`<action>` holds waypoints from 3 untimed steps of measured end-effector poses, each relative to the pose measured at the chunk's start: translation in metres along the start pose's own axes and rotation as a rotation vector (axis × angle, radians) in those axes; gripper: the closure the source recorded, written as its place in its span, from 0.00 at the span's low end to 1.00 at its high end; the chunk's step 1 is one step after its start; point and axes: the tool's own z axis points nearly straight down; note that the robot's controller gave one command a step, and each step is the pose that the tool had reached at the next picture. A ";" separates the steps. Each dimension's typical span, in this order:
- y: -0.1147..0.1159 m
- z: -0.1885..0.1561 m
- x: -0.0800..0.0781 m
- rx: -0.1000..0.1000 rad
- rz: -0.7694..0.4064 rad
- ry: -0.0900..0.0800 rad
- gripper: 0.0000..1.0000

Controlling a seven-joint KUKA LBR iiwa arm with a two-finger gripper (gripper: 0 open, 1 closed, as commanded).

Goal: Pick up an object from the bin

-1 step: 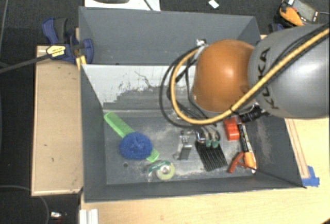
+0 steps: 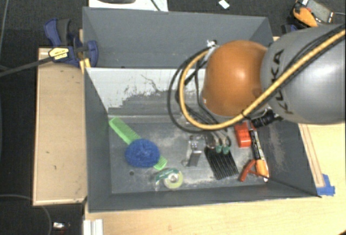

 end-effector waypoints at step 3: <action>0.097 0.077 0.018 -0.001 0.271 -0.002 0.00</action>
Offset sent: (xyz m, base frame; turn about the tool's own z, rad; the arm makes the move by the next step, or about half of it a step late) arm 0.0055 0.1027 -0.0547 0.0429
